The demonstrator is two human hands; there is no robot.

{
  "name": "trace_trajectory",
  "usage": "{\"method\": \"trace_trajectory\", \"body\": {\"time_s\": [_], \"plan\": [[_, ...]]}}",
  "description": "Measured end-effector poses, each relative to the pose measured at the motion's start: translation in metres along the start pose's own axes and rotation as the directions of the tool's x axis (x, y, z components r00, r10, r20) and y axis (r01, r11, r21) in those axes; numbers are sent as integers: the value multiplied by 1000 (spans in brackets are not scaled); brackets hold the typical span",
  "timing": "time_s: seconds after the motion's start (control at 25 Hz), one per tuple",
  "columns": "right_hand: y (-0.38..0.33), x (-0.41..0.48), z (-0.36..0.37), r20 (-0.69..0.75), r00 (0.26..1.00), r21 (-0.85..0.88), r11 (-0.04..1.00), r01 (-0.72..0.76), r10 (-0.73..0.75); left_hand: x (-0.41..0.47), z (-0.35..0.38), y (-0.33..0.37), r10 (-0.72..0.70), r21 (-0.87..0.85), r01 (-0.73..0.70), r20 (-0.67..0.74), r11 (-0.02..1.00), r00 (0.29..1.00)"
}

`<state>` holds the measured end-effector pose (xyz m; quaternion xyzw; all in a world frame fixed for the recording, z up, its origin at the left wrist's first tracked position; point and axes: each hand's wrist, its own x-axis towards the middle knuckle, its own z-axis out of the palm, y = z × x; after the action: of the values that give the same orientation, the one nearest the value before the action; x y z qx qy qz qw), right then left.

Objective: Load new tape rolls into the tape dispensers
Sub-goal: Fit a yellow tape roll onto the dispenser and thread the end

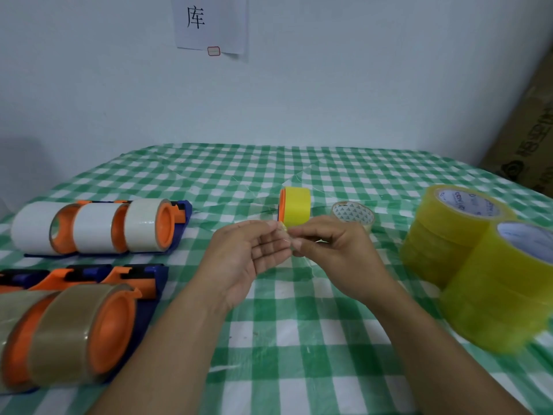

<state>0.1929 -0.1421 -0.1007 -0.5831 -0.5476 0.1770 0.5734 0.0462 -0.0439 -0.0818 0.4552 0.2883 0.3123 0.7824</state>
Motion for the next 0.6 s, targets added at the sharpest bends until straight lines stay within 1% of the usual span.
{"method": "trace_trajectory", "body": {"time_s": [0.12,0.24,0.28,0.36,0.4,0.44,0.48,0.6], "plan": [[1,0,-3,41,998,-90,995,49,-45,0,-1,-1,-11,-3,11,0,1000,1000],[7,1,-6,56,994,-249,962,108,-97,0,-1,-2,-37,-10,37,25,999,999],[9,2,-6,63,988,-325,933,153,-140,0,0,-2,-40,-1,40,28,999,999],[14,2,-4,89,963,-468,843,267,-256,1,1,-6,-31,36,31,0,999,1000],[15,2,-4,101,951,-499,812,303,-292,2,1,-8,-25,50,26,-26,998,999],[15,2,-4,101,951,-492,816,303,-292,2,1,-9,-19,60,22,-50,998,999],[13,1,-4,87,963,-449,853,267,-255,3,1,-10,-13,66,17,-66,998,998],[4,1,-3,26,995,-194,976,99,-96,4,-1,-11,12,86,-5,-77,996,997]]}}
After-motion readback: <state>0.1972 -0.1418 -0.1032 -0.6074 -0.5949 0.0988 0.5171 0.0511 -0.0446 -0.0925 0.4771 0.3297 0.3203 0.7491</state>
